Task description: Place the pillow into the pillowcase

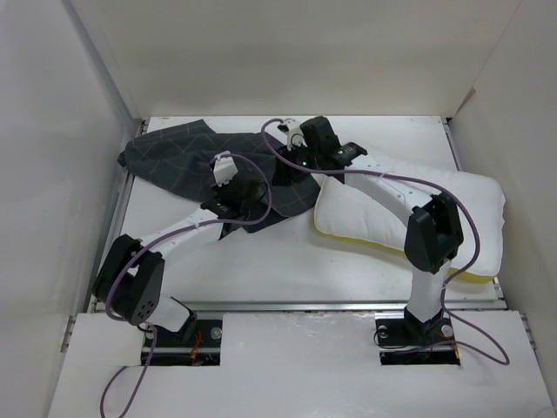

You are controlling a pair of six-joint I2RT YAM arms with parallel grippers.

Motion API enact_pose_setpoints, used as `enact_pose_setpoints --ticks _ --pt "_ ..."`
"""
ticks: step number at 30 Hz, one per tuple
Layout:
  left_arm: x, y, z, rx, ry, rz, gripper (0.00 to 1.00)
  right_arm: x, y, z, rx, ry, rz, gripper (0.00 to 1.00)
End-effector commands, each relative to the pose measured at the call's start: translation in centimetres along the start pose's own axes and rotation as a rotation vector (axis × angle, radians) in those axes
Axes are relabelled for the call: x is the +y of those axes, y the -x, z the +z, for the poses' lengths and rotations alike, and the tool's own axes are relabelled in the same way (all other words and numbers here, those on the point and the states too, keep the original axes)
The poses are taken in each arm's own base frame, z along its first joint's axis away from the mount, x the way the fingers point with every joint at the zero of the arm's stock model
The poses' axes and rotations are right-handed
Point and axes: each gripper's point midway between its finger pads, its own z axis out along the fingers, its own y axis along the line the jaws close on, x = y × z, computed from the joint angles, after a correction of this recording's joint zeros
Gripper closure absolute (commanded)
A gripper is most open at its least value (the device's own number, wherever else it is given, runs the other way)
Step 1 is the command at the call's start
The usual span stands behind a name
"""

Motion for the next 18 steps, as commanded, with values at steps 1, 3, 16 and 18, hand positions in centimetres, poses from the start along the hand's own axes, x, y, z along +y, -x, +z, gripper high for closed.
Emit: enact_pose_setpoints --ticks 1,3,16,18 --pt "1.7 1.4 -1.6 0.003 0.073 -0.032 1.0 -1.7 -0.9 -0.6 -0.043 -0.161 -0.15 0.52" --pt "1.7 1.7 -2.0 0.017 0.088 -0.049 1.0 -1.8 -0.9 -2.1 -0.092 -0.197 -0.217 0.36" --pt "2.2 3.5 -4.3 0.031 0.076 -0.058 1.0 -2.4 -6.1 4.5 -0.205 -0.354 -0.428 0.0" --pt "2.6 3.3 -4.5 0.034 0.08 -0.054 1.0 -3.6 -4.9 4.9 -0.262 -0.432 -0.41 0.06"
